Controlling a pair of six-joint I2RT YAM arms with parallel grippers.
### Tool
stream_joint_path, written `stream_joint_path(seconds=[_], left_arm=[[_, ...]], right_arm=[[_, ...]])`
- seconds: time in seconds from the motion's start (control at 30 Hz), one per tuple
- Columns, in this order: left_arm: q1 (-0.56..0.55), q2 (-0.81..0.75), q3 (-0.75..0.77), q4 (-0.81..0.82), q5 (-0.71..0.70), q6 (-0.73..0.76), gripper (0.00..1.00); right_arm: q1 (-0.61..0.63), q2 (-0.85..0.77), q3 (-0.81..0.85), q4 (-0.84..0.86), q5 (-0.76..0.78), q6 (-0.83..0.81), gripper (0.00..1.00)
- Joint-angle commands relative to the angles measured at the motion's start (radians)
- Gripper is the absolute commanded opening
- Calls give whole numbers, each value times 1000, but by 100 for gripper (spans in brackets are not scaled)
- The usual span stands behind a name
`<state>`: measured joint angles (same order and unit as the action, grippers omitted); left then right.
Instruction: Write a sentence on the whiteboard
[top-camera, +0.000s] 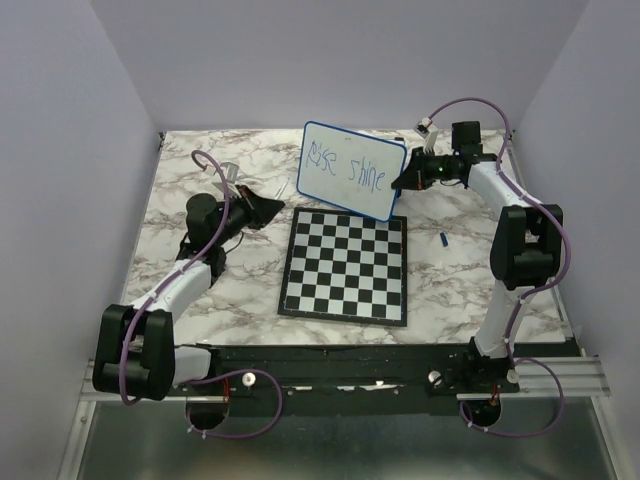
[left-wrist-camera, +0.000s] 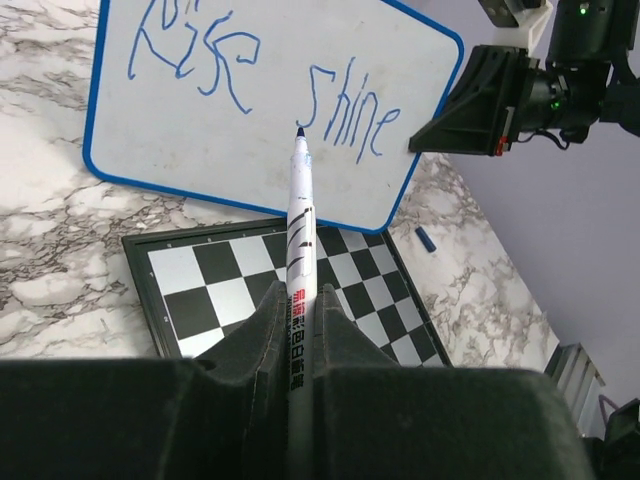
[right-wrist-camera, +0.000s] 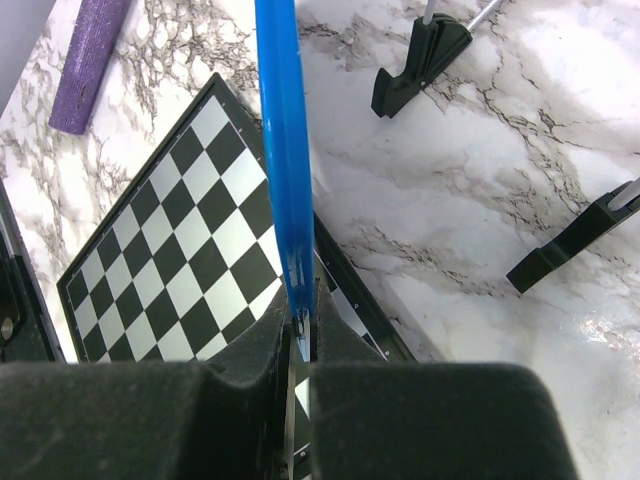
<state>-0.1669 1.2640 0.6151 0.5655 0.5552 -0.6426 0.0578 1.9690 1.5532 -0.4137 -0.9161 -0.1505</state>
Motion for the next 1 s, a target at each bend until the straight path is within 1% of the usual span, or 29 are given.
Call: stream_joint_path(seconds=[0.0,0.23,0.27,0.3,0.43,0.5,0.67,0.97], left_arm=[[23,-21,-15,106,40,-54,0],[15,-20,6,-1,-7,26,0],[9,-6,14,-45,-17,46,0],[-2,0,38,-74,-27,64,0],[-77,31,103,-211,-154,173,0],[-109,69,141,-256,-175,213,0],[-132,188,209,-263,-184,235,0],[-132,357,311,-219,-117,245,0]], right_arm=[[5,-39,24,-19,-35,-11,0],[7,-42,27,-23,-43,-9,0],[7,-45,27,-25,-43,-12,0],[7,-45,27,-25,-43,-12,0],[7,-52,25,-27,-44,-6,0],[7,-56,25,-27,-44,-3,0],[5,-65,24,-30,-41,-1,0],[5,-61,38,-31,-30,-4,0]])
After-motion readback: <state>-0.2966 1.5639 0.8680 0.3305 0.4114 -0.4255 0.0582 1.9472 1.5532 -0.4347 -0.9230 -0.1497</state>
